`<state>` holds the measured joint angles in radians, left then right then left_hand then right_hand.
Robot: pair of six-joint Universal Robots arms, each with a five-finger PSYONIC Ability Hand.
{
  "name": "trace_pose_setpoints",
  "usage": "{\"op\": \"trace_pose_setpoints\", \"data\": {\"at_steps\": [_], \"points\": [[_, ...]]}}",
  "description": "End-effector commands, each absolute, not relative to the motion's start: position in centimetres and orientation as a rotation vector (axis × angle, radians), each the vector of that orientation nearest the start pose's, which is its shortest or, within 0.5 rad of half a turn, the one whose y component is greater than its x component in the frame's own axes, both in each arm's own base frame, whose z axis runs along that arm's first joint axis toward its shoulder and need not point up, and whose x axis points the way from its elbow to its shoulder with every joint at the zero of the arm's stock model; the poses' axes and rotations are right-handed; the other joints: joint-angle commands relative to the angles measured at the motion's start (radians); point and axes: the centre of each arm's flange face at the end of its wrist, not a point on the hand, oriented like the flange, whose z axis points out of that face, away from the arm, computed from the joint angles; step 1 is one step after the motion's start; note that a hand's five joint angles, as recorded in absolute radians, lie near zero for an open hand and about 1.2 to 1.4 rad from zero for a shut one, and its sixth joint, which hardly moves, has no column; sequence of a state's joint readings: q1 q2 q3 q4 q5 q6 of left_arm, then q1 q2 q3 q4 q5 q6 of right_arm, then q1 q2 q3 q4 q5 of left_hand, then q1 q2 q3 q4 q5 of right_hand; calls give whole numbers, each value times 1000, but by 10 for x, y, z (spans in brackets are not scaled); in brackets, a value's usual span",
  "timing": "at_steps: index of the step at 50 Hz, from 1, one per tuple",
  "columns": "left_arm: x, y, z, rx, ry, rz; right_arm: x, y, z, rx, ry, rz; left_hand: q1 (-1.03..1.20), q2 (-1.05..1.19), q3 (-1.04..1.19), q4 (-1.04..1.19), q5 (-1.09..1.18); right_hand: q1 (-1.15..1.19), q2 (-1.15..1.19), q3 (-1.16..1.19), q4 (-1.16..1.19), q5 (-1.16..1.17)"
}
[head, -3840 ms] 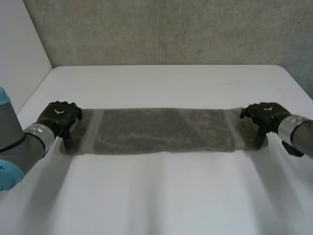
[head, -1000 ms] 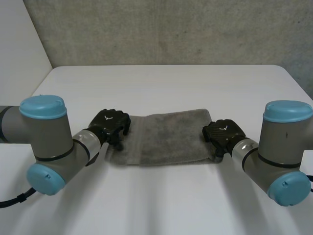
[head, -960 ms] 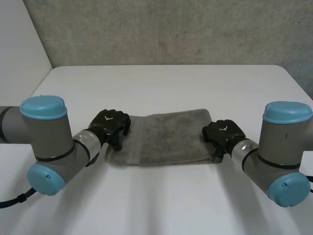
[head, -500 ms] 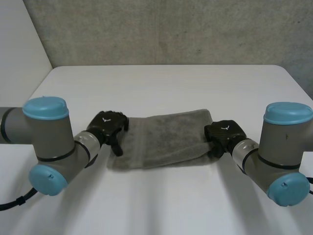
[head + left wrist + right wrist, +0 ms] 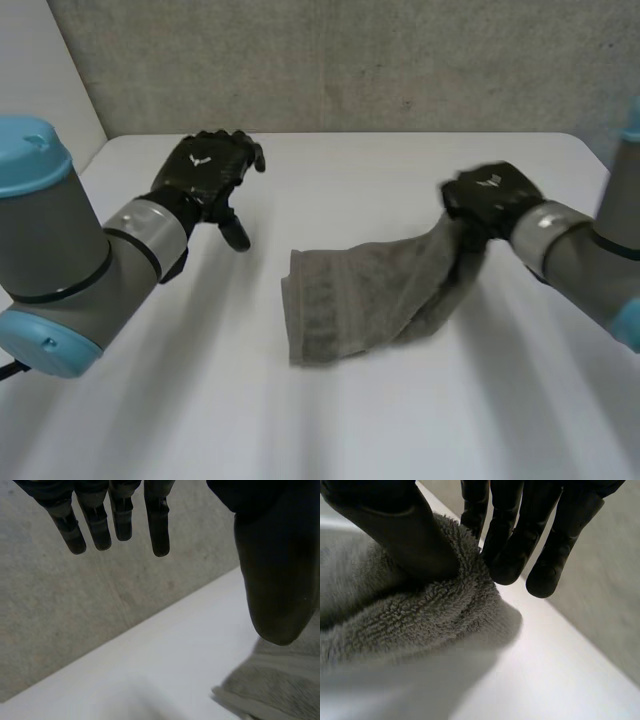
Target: Fold the towel.
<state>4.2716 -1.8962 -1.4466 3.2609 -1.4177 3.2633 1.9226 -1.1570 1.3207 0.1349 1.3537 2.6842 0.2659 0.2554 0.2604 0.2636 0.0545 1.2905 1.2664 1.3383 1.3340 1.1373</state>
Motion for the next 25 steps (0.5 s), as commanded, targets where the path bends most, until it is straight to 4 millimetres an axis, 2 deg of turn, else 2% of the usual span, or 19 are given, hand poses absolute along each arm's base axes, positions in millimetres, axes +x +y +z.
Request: {"op": "trace_pose_setpoints", "data": {"at_steps": [1, 3, 4, 6, 7, 8, 9, 10, 11, 15, 17, 18, 19, 20, 22, 23, 25], "points": [[-288, -279, 260, 785, 2443, -2383, 360, -237, 227, -1380, 1843, -1660, -76, -65, -70, -74, -39, 106, 130, 58, 62, 84], [-287, -279, 260, 766, 2452, -2381, 387, -208, 205, -1464, 1788, -1544, -76, -65, -70, -74, -39, 106, 130, 58, 62, 84], [-287, -279, 260, 765, 2452, -2381, 387, -208, 205, -1464, 1788, -1543, -76, -65, -70, -74, -39, 106, 130, 58, 62, 84], [-286, -280, 260, 740, 2463, -2380, 402, -185, 182, -1528, 1776, -1447, -76, -65, -70, -74, -39, 106, 130, 58, 62, 84], [-286, -280, 260, 740, 2463, -2380, 402, -185, 182, -1528, 1776, -1447, -76, -65, -70, -74, -39, 106, 130, 58, 62, 84], [-286, -280, 258, 733, 2469, -2375, 404, -178, 176, -1547, 1778, -1418, -76, -65, -70, -74, -39, -21, 3, -69, -65, -42], [-286, -280, 257, 736, 2473, -2372, 404, -177, 173, -1547, 1795, -1412, -76, -65, -70, -74, -39, -618, -594, -666, -662, -640], [-286, -280, 257, 736, 2473, -2372, 404, -177, 173, -1547, 1795, -1412, -76, -65, -70, -74, -39, -624, -600, -672, -668, -646], [-287, -279, 256, 745, 2477, -2366, 402, -178, 175, -1536, 1808, -1425, -76, -65, -70, -74, -39, -1116, -1092, -1164, -1160, -1137], [-291, -277, 253, 764, 2487, -2361, 396, -186, 186, -1500, 1843, -1481, -76, -65, -70, -74, -39, -1116, -1092, -1164, -1160, -1137], [-294, -278, 247, 774, 2501, -2348, 386, -195, 203, -1431, 1878, -1536, -76, -65, -70, -74, -39, -1116, -1092, -1164, -1160, -1137], [-294, -278, 247, 774, 2501, -2348, 386, -195, 203, -1430, 1879, -1536, -76, -65, -70, -74, -39, -1116, -1092, -1164, -1160, -1137], [-297, -278, 243, 785, 2512, -2340, 377, -204, 210, -1383, 1908, -1557, -76, -65, -70, -74, -39, -1116, -1092, -1164, -1160, -1137], [-297, -278, 243, 785, 2513, -2339, 377, -204, 210, -1383, 1908, -1557, -76, -65, -70, -74, -39, -1116, -1092, -1164, -1160, -1137], [-306, -274, 238, 821, 2528, -2332, 359, -221, 219, -1286, 1973, -1582, -76, -65, -70, -74, -39, -1116, -1092, -1164, -1160, -1137], [-306, -274, 238, 821, 2528, -2332, 359, -221, 219, -1285, 1973, -1582, -76, -65, -70, -74, -39, -1116, -1092, -1164, -1160, -1137], [-314, -272, 229, 849, 2558, -2309, 344, -233, 227, -1190, 2024, -1600, -76, -65, -70, -74, -39, -1116, -1092, -1164, -1160, -1137]]}}
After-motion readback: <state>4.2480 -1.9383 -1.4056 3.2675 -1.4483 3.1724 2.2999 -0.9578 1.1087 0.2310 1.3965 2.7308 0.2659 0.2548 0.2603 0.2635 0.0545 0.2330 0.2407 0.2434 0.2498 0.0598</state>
